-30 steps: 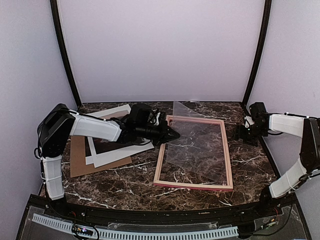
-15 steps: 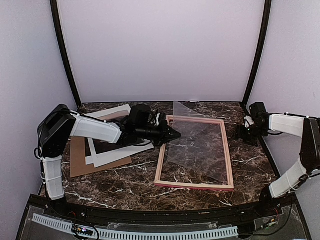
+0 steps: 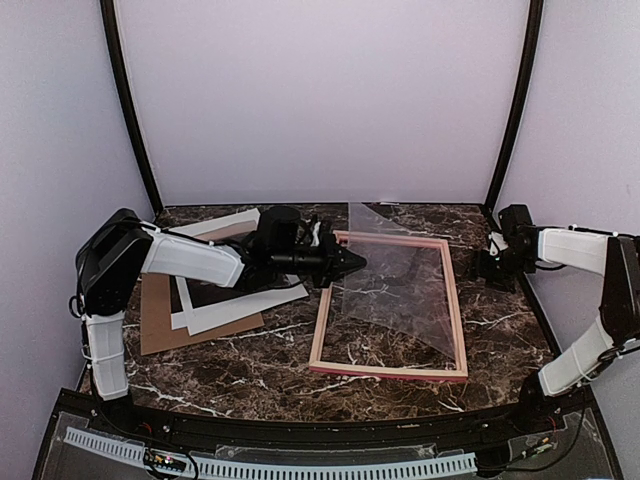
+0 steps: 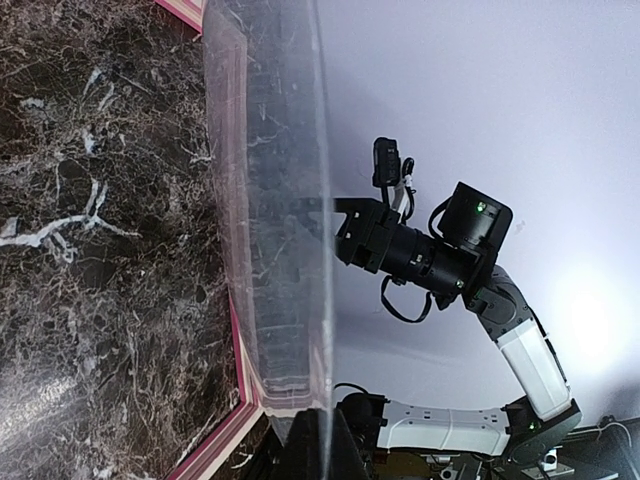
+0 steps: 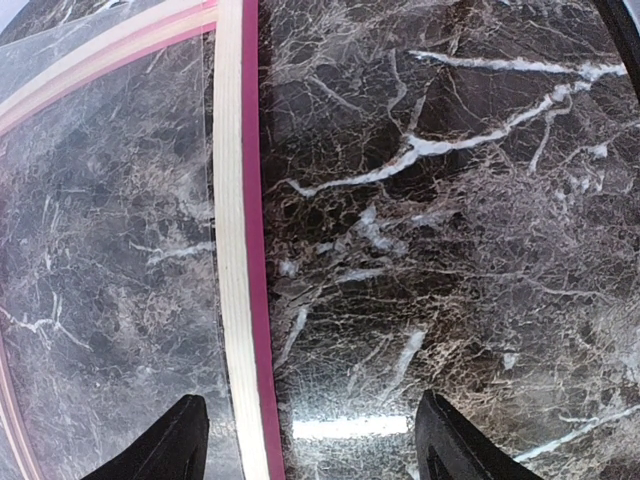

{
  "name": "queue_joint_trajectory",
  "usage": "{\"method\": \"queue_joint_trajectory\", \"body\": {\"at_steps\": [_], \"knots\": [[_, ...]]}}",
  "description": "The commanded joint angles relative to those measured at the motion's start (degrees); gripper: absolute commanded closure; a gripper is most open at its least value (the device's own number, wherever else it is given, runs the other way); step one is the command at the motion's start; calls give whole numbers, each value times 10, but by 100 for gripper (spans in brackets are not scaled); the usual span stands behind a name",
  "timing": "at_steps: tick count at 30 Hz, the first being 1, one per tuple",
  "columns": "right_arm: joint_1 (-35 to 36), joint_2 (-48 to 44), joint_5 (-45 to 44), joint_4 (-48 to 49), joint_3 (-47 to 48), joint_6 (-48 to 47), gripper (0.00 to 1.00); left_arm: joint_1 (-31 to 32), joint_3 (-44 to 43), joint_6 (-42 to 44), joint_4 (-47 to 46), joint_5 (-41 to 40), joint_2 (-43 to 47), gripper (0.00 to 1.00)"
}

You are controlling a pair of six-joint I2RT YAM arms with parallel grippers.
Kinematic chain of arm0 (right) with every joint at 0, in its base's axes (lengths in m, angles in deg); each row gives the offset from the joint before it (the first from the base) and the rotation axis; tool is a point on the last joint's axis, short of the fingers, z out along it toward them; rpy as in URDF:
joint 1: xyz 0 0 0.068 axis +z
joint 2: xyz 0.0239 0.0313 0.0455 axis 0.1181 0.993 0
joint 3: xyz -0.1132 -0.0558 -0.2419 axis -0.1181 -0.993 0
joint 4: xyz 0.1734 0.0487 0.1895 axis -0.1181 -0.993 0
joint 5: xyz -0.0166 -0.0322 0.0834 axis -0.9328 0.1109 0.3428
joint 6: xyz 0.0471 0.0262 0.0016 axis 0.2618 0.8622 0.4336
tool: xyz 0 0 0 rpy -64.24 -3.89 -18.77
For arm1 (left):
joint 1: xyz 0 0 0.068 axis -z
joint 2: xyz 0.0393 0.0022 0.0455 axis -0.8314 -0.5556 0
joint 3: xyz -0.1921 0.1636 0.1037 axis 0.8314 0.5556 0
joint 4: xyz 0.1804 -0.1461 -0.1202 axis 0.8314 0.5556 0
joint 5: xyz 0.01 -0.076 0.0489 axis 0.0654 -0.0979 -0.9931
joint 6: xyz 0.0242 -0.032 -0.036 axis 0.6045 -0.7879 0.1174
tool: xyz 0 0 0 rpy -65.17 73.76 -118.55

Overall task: Put the photo into the frame
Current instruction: Place the glass panel in the frame body.

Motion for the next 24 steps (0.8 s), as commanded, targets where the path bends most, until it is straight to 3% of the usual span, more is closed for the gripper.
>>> {"method": "queue_joint_trajectory", "body": {"at_steps": [1, 8, 24], "knots": [[3, -1, 3, 6, -6, -2, 28, 3, -16, -3, -27, 10, 1, 100], [3, 0, 3, 7, -4, -2, 28, 7, -24, 22, 0, 19, -4, 100], [2, 0, 3, 5, -2, -3, 28, 13, -46, 11, -42, 49, -5, 100]]}}
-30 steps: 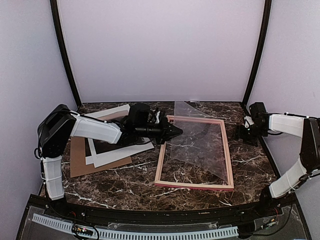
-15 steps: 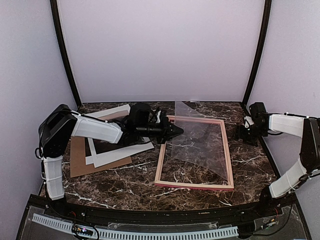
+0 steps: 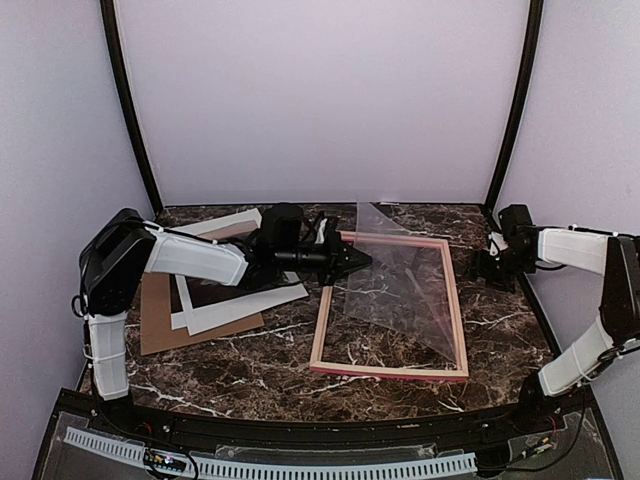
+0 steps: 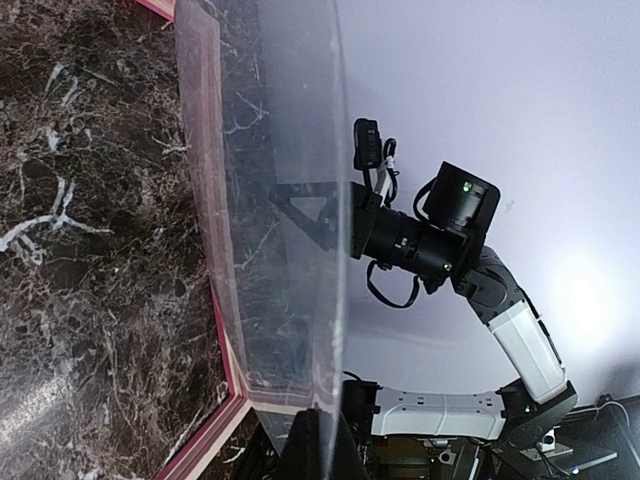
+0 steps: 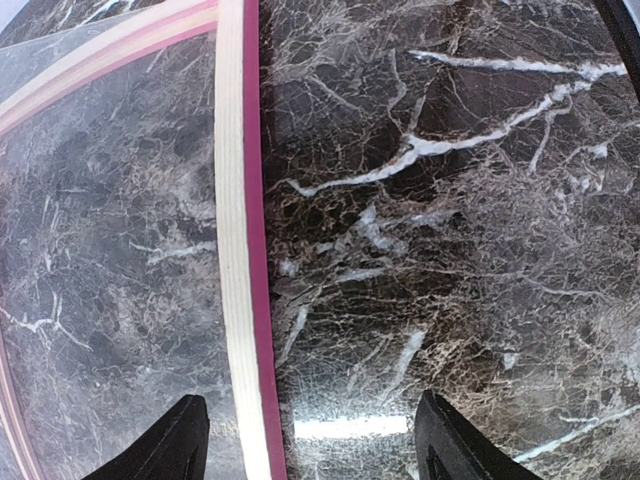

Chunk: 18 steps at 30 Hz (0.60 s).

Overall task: Put the photo into the frame
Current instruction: Place the glass panel in the frame body.

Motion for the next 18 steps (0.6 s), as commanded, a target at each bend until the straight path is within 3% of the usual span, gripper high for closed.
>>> {"method": "queue_joint_trajectory", "body": {"at_steps": [1, 18], "knots": [[2, 0, 3, 4, -2, -3, 28, 10, -31, 4, -37, 25, 6, 100], [3, -7, -7, 2, 1, 0, 28, 21, -65, 39, -16, 37, 5, 100]]}}
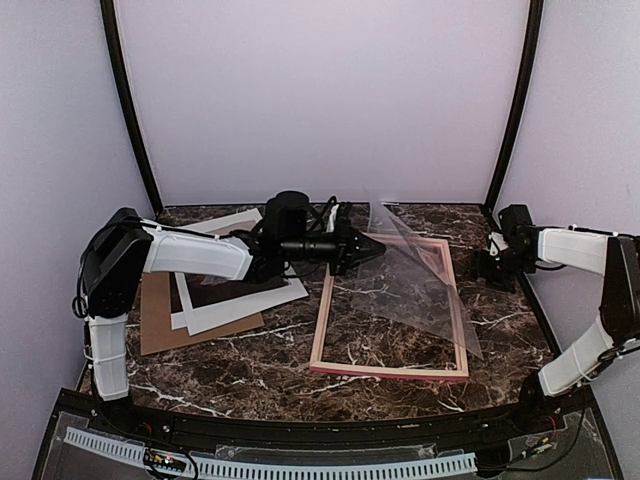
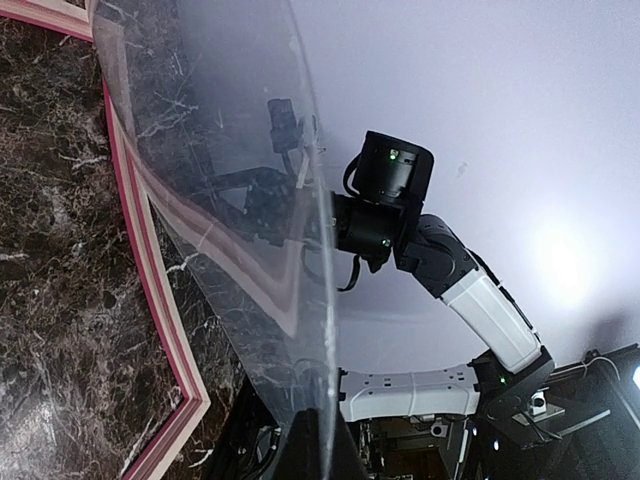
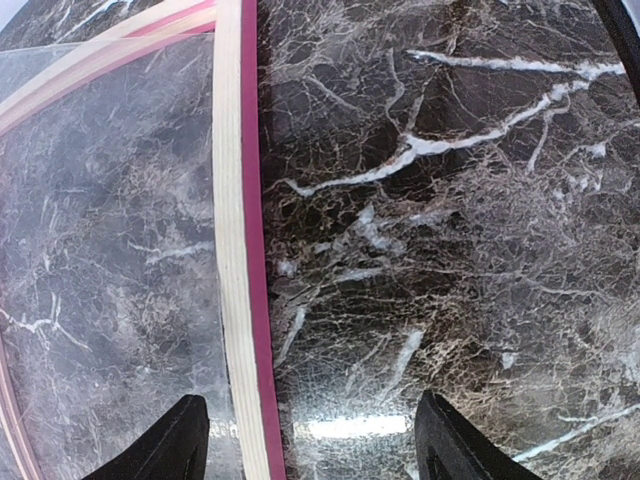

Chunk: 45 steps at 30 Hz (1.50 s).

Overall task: Put the photo into the frame
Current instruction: Place the glass panel in the frame body.

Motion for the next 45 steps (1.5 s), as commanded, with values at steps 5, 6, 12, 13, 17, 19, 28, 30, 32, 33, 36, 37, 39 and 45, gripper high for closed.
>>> {"method": "queue_joint_trajectory", "body": {"at_steps": [5, 6, 12, 13, 17, 19, 28, 30, 32, 33, 36, 37, 39, 45], "knots": [[3, -8, -6, 1, 0, 0, 28, 3, 11, 43, 30, -2, 5, 100], [3, -7, -6, 1, 0, 0, 28, 3, 13, 53, 36, -4, 5, 100], [2, -5, -5, 2, -1, -1, 28, 4, 25, 92, 97, -18, 3, 99], [3, -5, -5, 2, -1, -1, 28, 4, 26, 96, 108, -22, 3, 99], [3, -3, -4, 3, -2, -1, 28, 4, 28, 107, 114, -24, -5, 96], [3, -2, -2, 3, -2, 0, 28, 4, 27, 108, 115, -23, -10, 93], [2, 4, 1, 9, -7, 2, 28, 2, 5, 134, 151, -25, -31, 73], [3, 7, 3, 10, -7, 3, 28, 2, 1, 139, 160, -25, -35, 69], [3, 12, 5, 12, -7, 4, 28, 2, -3, 145, 169, -27, -38, 66], [2, 13, 6, 12, -7, 4, 28, 2, -3, 147, 171, -27, -39, 64], [2, 16, 9, 15, -7, 5, 29, 1, -5, 154, 180, -32, -41, 63], [3, 18, 10, 17, -7, 6, 29, 1, -5, 157, 181, -32, -43, 63], [3, 19, 12, 18, -7, 7, 29, 1, -7, 161, 184, -34, -46, 63], [4, 25, 17, 22, -8, 6, 30, 1, -18, 185, 209, -49, -50, 62]]}}
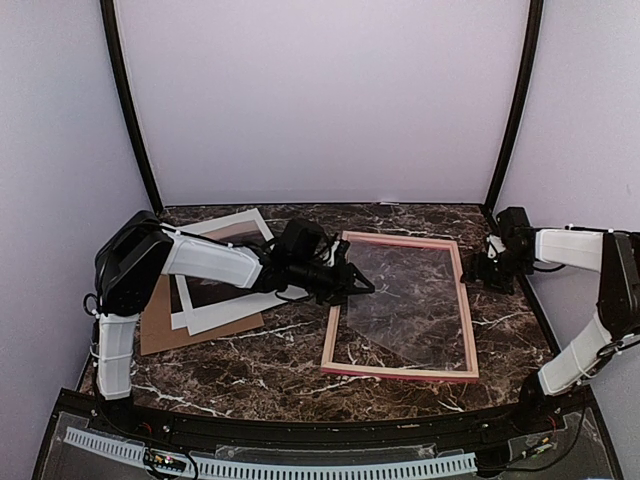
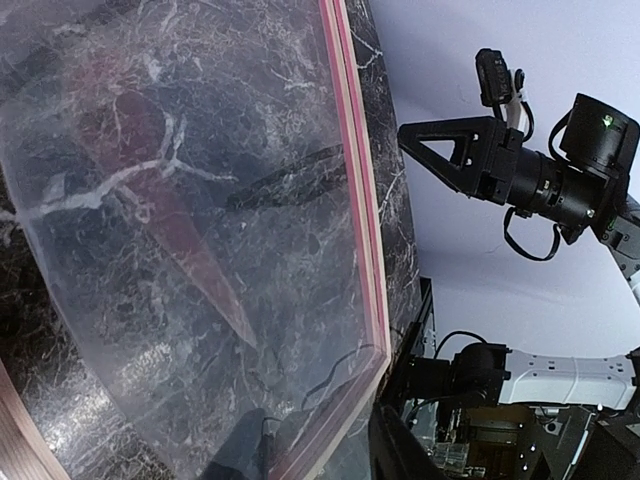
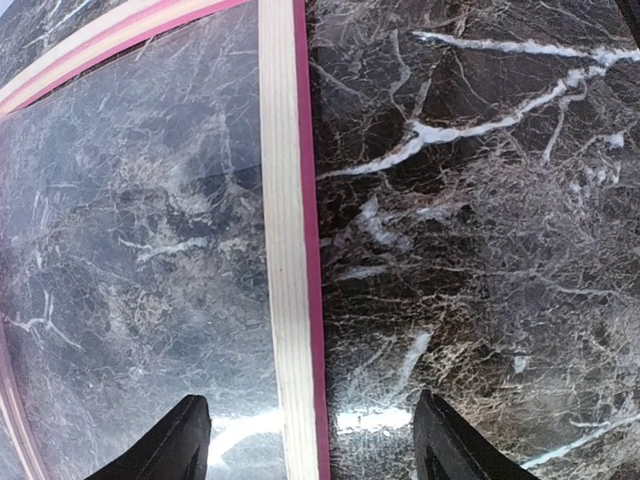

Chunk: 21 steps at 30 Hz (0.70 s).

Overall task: Put the photo into the frame
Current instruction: Place the glass panel in the frame body.

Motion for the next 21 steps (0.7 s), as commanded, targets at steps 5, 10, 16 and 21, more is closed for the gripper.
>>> {"method": "queue_joint_trajectory", "body": {"at_steps": [5, 10, 16, 21], "knots": [[10, 10, 12, 18, -2, 5, 30, 0, -26, 55, 44, -28, -2, 62], [11, 8, 7, 13, 8, 5, 30, 3, -30, 80, 66, -46, -2, 62], [12, 12, 7, 13, 11, 6, 30, 3, -38, 108, 91, -66, -3, 61], [12, 13, 7, 15, 8, 6, 30, 2, -57, 127, 108, -66, -13, 56]]}}
